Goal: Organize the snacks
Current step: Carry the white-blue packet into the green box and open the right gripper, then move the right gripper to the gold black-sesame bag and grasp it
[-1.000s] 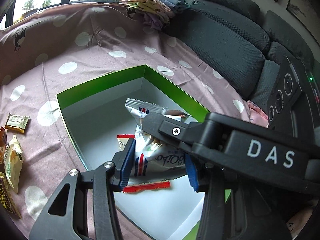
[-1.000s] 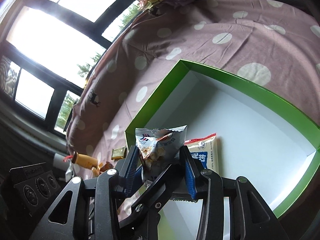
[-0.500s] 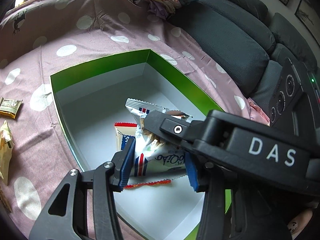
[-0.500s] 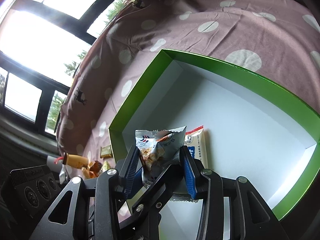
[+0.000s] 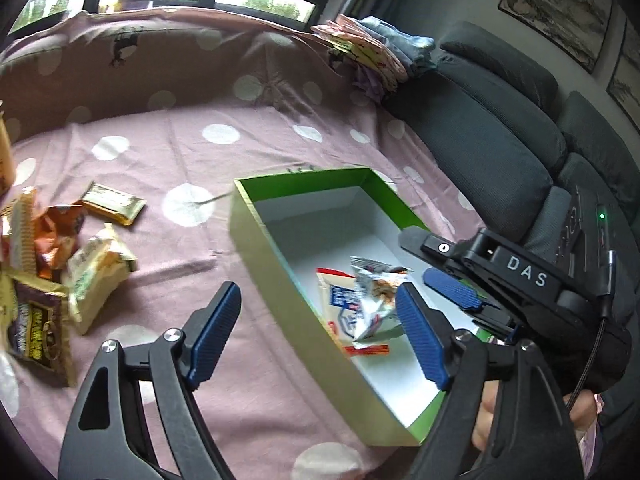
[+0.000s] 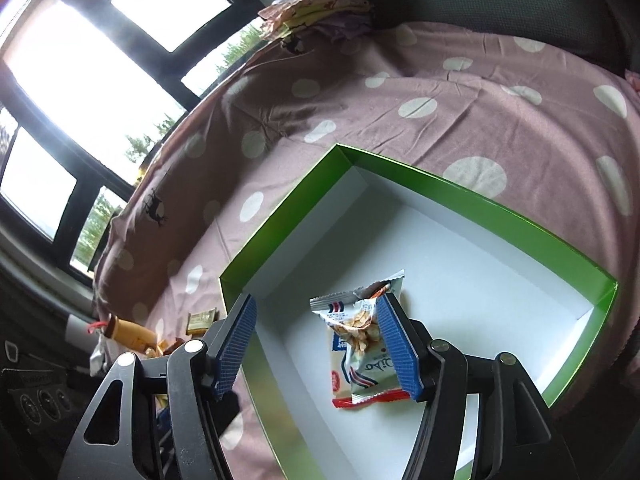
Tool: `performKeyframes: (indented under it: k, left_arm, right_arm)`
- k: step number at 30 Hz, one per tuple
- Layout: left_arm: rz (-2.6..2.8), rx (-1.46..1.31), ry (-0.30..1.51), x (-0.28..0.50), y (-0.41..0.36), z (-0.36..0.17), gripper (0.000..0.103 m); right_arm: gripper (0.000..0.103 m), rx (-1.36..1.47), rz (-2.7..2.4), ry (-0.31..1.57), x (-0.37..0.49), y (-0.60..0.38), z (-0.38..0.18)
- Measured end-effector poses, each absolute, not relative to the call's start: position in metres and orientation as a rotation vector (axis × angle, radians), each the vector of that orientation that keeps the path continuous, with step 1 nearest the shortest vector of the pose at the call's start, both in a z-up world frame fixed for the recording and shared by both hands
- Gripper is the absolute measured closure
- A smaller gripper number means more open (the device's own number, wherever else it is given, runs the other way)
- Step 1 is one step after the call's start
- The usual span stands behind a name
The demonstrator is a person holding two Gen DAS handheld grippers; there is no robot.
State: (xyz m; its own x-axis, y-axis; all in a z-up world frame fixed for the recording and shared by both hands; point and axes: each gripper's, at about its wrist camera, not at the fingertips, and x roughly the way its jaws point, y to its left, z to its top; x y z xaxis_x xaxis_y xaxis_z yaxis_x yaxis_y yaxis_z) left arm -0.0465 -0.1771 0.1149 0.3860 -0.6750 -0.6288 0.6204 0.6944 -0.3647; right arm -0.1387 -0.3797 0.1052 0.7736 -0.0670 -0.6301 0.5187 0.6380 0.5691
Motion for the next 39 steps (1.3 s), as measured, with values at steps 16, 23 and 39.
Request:
performKeyframes:
  k: [16,23,39]
  left_arm:
    - [-0.241,-0.38,0.879,0.012,0.025,0.093,0.007]
    - [-0.157,-0.495,1.015,0.032,0.061,0.059,0.007]
    - [-0.239,-0.617,1.177,0.042,0.042,0.023,0.03]
  right_arm:
    - [0.024,0.435,-0.26,0.662,-0.089,-0.267,0.13]
    - [0.024,0.421,-0.045,0.753,-0.047,-0.216,0.137]
    - [0.057,0.211,0.245,1.063,0.082,-0.111,0.069]
